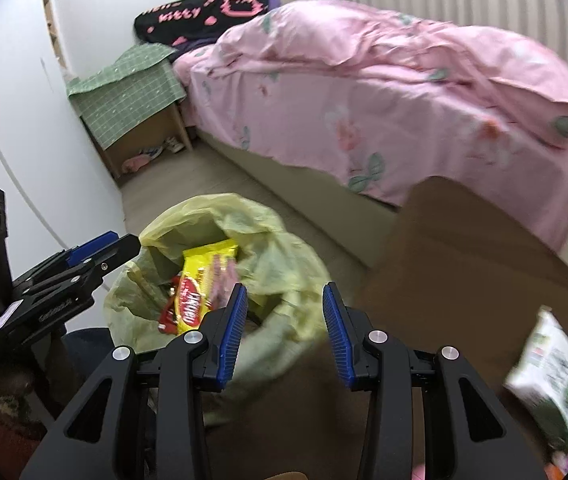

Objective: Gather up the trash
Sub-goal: 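Move both tools back over the table toward the orange bag, then grasp the orange plastic bag with the left gripper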

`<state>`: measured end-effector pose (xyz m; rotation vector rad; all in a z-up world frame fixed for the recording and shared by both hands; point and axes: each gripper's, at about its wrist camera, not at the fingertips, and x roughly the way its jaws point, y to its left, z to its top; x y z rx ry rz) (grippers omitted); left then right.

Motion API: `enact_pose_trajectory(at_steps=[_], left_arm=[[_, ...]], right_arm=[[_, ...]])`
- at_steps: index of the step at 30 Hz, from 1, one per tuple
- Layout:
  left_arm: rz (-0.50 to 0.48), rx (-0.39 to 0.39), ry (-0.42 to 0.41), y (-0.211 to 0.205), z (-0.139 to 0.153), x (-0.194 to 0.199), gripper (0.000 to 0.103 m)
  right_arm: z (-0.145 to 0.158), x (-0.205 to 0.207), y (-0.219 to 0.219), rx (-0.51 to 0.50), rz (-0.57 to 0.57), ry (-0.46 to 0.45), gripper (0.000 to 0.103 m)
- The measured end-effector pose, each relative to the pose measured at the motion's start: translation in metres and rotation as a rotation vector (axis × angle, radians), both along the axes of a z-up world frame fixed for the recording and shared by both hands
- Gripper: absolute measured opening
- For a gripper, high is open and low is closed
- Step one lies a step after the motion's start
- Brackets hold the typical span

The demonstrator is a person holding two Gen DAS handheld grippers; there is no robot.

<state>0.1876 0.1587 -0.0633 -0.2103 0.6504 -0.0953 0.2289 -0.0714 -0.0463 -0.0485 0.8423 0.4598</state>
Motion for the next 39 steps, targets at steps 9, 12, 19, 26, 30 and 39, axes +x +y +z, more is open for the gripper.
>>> enact_pose_trajectory(at_steps=[9, 12, 19, 26, 30, 39], left_arm=[[-0.199, -0.088, 0.021, -0.053, 0.013, -0.021, 0.055], [-0.293, -0.081, 0.009, -0.09, 0.021, -0.029, 0.058], [-0.543, -0.064, 0.059, -0.194, 0.025, -0.047, 0.06], [-0.701, 0.034, 0.089, -0.283, 0.013, -0.073, 0.06], [-0.747, 0.088, 0.097, -0.324, 0.006, -0.077, 0.06], [-0.727, 0.139, 0.234, -0.363, -0.024, -0.065, 0.018]], right_arm=[[0.037, -0.082, -0.113, -0.087, -0.184, -0.146, 0.039], [0.039, -0.115, -0.156, -0.117, -0.243, -0.166, 0.041], [0.02, -0.18, -0.229, -0.153, -0.363, -0.152, 0.049], [-0.01, -0.219, -0.269, -0.144, -0.391, -0.109, 0.054], [-0.021, -0.23, -0.28, -0.139, -0.421, -0.11, 0.054], [-0.037, -0.252, -0.298, -0.083, -0.472, -0.091, 0.054]])
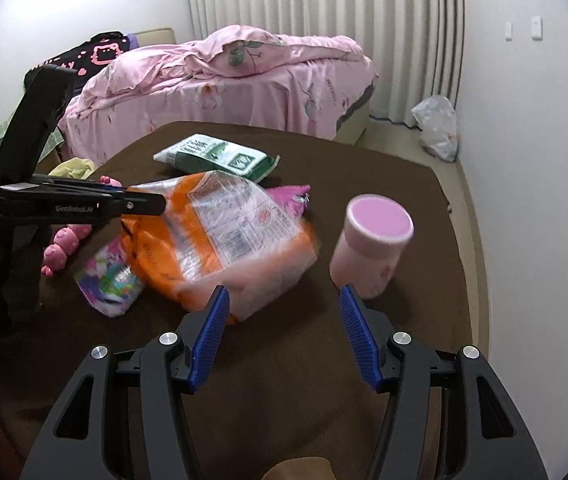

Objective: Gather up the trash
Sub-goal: 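Grasp the orange plastic bag with the left gripper, then grasp the pink-yellow snack bag with the right gripper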

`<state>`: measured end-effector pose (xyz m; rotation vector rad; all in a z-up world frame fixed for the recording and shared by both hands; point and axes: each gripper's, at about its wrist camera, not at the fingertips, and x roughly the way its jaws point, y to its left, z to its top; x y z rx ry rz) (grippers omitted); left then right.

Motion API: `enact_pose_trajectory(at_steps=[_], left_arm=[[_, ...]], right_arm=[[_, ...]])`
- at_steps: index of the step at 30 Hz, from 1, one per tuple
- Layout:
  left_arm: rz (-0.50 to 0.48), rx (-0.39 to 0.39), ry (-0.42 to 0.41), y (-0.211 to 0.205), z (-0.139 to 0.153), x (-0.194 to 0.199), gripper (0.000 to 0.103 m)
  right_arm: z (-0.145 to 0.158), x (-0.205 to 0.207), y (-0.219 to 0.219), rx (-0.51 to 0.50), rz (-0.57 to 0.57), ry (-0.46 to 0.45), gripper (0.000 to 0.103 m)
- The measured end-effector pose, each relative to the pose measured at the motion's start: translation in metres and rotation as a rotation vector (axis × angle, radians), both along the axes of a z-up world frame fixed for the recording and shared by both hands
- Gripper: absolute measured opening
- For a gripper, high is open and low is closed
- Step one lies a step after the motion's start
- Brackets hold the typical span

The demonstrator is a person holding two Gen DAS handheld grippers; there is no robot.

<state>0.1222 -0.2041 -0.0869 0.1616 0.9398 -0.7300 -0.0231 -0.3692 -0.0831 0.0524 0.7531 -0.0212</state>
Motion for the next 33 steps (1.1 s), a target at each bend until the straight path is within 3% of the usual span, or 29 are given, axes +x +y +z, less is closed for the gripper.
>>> enact_pose_trajectory(at_steps=[5, 9, 20, 23, 26, 29, 33], left_arm=[[0.039, -0.016, -0.037, 0.019, 0.012, -0.009, 0.015], [0.129, -0.087, -0.047, 0.058, 0.028, -0.014, 0.015], [0.308, -0.128, -0.07, 0.147, 0.044, -0.012, 0.015], [0.352, -0.136, -0.089, 0.161, 0.047, -0.009, 0.015], [0.362, -0.126, -0.098, 0.166, 0.046, -0.009, 0.015], [0.344, -0.129, -0.095, 0.169, 0.045, -0.012, 0.016], [0.288, -0.14, -0.076, 0.164, 0.041, -0.017, 0.029]], right_arm=[[-0.009, -0.005, -0.011, 0.062, -0.029, 0.006, 0.054], [-0.009, -0.001, -0.004, 0.089, -0.025, 0.002, 0.054], [-0.006, 0.026, 0.076, 0.117, 0.19, 0.055, 0.054], [-0.011, 0.031, 0.11, 0.073, 0.26, 0.078, 0.054], [-0.017, 0.034, 0.136, -0.033, 0.292, 0.1, 0.054], [-0.022, 0.035, 0.138, -0.178, 0.247, 0.101, 0.054], [-0.029, 0.031, 0.108, -0.223, 0.149, 0.142, 0.054]])
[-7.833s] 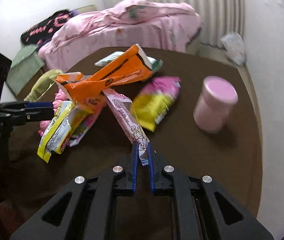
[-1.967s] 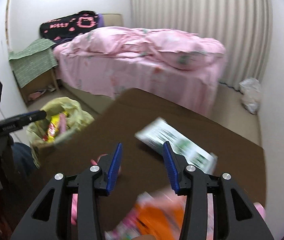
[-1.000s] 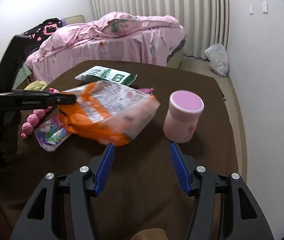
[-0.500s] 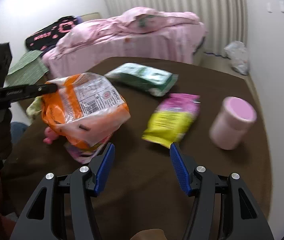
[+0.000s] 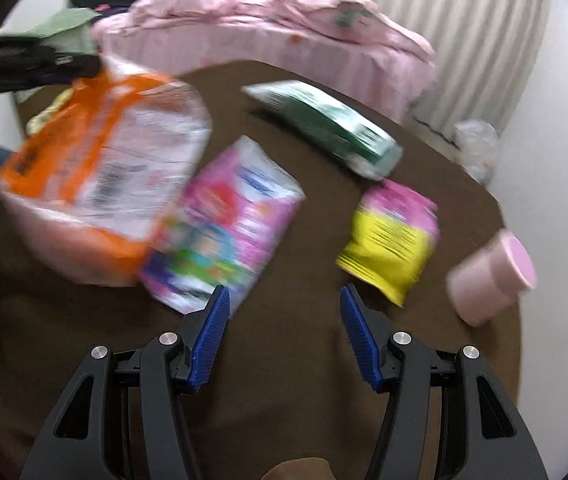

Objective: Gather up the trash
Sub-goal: 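Grasp the pink-yellow snack bag with the right gripper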

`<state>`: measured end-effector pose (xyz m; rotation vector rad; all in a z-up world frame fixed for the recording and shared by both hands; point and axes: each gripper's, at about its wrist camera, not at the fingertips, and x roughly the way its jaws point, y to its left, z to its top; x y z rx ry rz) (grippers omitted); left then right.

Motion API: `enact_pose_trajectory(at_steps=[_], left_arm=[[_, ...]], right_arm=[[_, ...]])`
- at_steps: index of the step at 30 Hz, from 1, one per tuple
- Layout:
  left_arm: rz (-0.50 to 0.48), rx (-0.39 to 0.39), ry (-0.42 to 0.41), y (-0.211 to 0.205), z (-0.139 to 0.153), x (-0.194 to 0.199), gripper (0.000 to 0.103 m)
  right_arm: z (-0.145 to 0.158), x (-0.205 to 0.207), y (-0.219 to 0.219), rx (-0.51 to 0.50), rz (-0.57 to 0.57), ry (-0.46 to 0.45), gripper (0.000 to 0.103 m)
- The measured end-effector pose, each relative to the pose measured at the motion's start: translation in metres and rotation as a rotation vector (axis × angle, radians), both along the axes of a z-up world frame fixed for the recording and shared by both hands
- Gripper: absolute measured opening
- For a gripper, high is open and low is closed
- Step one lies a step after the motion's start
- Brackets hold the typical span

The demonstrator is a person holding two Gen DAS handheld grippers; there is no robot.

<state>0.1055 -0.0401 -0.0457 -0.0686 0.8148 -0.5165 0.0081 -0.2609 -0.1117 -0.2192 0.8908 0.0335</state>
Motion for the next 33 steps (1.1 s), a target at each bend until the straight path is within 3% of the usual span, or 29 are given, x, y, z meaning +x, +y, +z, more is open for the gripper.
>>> enact_pose_trajectory(at_steps=[3, 9, 11, 14, 17, 21, 25, 27, 29, 33], left_arm=[[-0.042, -0.016, 0.019, -0.008, -0.004, -0.003, 0.032], [-0.046, -0.022, 0.002, -0.009, -0.001, -0.008, 0.04], [-0.025, -0.028, -0.012, -0.003, 0.003, -0.009, 0.045], [-0.007, -0.043, -0.017, 0.006, 0.006, -0.009, 0.052], [-0.01, -0.041, -0.017, 0.009, 0.005, -0.011, 0.053], [-0.034, -0.048, -0.012, 0.005, 0.004, -0.014, 0.054], [-0.059, -0.047, 0.013, -0.003, -0.001, -0.015, 0.06], [-0.075, -0.036, 0.015, -0.008, -0.002, -0.018, 0.062], [-0.093, -0.023, 0.018, -0.012, -0.003, -0.02, 0.065], [-0.112, -0.019, 0.018, -0.018, -0.003, -0.021, 0.065]], right_arm=[[-0.001, -0.005, -0.024, 0.027, -0.068, 0.015, 0.054], [-0.006, -0.012, -0.064, 0.34, -0.17, 0.066, 0.055], [-0.005, -0.012, -0.063, 0.339, -0.18, 0.08, 0.055], [-0.004, -0.009, -0.045, 0.246, -0.155, 0.094, 0.055], [0.005, -0.009, -0.032, 0.219, -0.088, 0.027, 0.054], [0.02, 0.011, -0.049, 0.212, -0.186, -0.062, 0.054], [0.009, 0.049, -0.079, 0.222, -0.312, -0.032, 0.053], [0.002, 0.064, -0.09, 0.279, -0.33, -0.008, 0.047], [0.0, 0.065, -0.097, 0.39, -0.294, 0.0, 0.026], [0.013, 0.049, -0.089, 0.348, -0.255, -0.058, 0.013]])
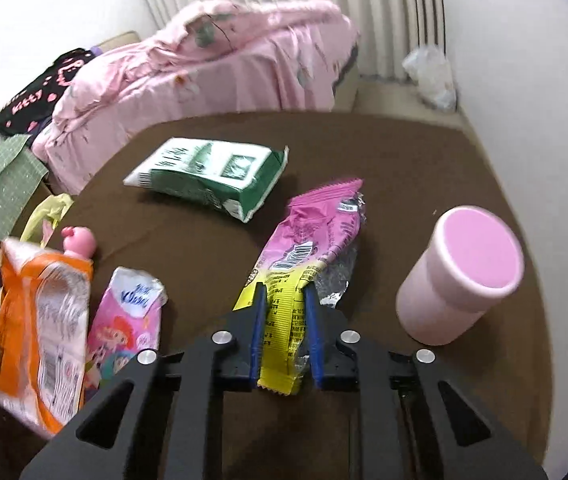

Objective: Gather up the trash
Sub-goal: 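Grasp the pink-yellow snack bag with the right gripper, then carry the orange bag and pink-yellow snack bag over the yellow trash bag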

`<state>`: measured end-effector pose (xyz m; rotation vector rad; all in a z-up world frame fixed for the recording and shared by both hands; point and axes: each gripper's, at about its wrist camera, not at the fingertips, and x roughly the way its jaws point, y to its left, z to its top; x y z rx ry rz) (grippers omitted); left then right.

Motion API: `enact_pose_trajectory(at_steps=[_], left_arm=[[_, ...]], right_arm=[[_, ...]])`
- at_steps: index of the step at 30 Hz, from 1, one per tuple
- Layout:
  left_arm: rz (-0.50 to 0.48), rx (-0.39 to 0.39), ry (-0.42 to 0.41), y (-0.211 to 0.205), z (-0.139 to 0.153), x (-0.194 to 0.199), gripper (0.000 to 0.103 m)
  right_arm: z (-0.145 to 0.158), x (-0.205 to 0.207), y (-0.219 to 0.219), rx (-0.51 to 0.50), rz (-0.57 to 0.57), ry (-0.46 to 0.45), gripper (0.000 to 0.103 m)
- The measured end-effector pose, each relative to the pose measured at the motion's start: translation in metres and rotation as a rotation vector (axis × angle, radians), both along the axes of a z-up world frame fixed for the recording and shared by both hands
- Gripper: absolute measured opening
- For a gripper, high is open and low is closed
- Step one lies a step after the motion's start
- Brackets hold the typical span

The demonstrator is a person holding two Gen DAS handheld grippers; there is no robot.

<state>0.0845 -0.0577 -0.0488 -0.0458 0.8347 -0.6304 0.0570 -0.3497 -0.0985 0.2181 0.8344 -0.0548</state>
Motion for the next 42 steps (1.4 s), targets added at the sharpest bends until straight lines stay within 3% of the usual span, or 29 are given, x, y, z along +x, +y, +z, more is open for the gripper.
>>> enact_pose_trajectory(at_steps=[8, 13, 15, 19, 21, 23, 29, 36, 42], left_arm=[[-0.011, 0.069, -0.07, -0.016, 0.012, 0.003, 0.065], [-0.084, 0.139, -0.137, -0.031, 0.024, 0.009, 0.065], [-0.09, 0.143, -0.117, -0.033, 0.024, 0.019, 0.065], [-0.057, 0.112, 0.022, -0.032, 0.007, 0.04, 0.063], [-0.056, 0.071, 0.086, -0.03, -0.003, 0.044, 0.037], [-0.047, 0.047, 0.1, -0.026, -0.004, 0.041, 0.03], [0.002, -0.007, -0.062, -0.006, 0.037, 0.019, 0.024], [0.128, 0.04, -0.355, 0.029, 0.096, -0.013, 0.024], [0.247, 0.063, -0.417, 0.077, 0.113, -0.015, 0.024]], right_arm=[[0.024, -0.05, 0.009, -0.028, 0.042, -0.086, 0.007], [0.027, -0.07, 0.007, -0.005, 0.053, -0.104, 0.007], [0.027, -0.074, 0.007, -0.004, 0.052, -0.107, 0.007], [0.027, -0.077, 0.011, 0.012, 0.07, -0.119, 0.007], [0.029, -0.076, 0.016, 0.011, 0.08, -0.127, 0.007], [0.033, -0.078, 0.02, 0.003, 0.09, -0.139, 0.007], [0.055, -0.085, 0.034, -0.032, 0.124, -0.197, 0.007], [0.095, -0.083, 0.065, -0.075, 0.196, -0.282, 0.007], [0.122, -0.072, 0.108, -0.121, 0.289, -0.335, 0.007]])
